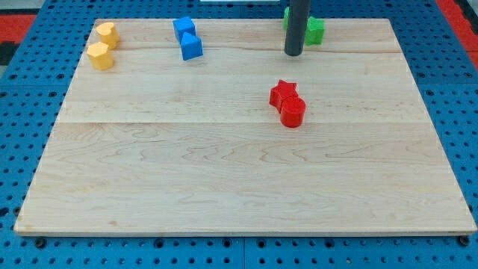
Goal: Push the arm left beside the blue blocks
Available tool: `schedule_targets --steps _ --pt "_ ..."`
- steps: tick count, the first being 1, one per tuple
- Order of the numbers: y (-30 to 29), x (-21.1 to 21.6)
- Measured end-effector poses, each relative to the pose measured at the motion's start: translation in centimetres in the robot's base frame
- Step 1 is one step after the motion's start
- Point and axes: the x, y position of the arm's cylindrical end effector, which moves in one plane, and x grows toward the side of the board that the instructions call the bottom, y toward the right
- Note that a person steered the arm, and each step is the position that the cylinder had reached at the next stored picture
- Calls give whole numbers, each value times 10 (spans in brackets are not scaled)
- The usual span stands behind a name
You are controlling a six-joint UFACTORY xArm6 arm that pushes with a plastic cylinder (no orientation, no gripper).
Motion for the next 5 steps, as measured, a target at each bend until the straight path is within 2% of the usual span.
schedule_targets --steps 1,2,3,4,5 --pt "0 0" --pt "-46 19" --pt "-128 62" --pt "-202 40" --pt "-236 -29"
